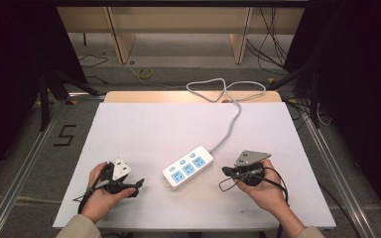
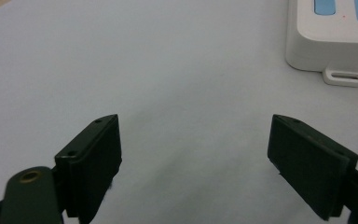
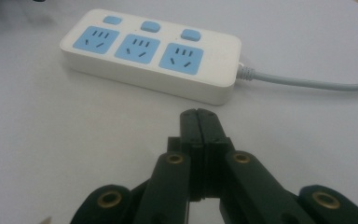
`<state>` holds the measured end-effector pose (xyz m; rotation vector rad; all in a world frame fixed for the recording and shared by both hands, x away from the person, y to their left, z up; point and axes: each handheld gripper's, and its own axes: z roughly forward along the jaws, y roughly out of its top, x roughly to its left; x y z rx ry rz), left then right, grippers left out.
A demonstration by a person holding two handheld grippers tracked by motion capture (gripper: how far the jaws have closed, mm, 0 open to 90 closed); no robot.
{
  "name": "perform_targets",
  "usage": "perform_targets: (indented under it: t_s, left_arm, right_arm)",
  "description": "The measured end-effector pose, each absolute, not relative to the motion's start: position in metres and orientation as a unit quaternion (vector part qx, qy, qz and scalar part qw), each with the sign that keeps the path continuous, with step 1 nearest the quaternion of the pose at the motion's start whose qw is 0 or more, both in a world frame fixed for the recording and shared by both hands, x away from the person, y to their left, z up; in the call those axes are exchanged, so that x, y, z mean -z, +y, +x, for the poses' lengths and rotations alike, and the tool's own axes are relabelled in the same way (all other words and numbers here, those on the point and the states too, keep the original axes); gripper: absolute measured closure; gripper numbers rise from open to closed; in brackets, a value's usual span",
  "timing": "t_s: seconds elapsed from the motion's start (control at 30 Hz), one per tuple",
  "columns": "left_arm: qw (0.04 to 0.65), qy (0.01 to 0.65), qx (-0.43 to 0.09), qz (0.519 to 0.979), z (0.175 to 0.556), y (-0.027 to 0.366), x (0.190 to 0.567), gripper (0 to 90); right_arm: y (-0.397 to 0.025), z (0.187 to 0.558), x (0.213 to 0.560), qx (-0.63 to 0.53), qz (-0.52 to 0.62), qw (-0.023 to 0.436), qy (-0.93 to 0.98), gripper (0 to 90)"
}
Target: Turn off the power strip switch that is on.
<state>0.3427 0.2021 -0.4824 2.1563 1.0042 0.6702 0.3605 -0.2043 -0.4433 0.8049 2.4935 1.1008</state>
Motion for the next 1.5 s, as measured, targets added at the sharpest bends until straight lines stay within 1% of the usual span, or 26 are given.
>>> perform_targets:
  t_s: [1.5]
  left_arm:
    - [0.33, 0.382, -0.258, 0.824, 0.342, 0.201, 0.482, 17.4]
  right_arm:
    - [-0.174, 0.372, 0.441, -0.38, 0.26, 0.137, 0.877, 90.0]
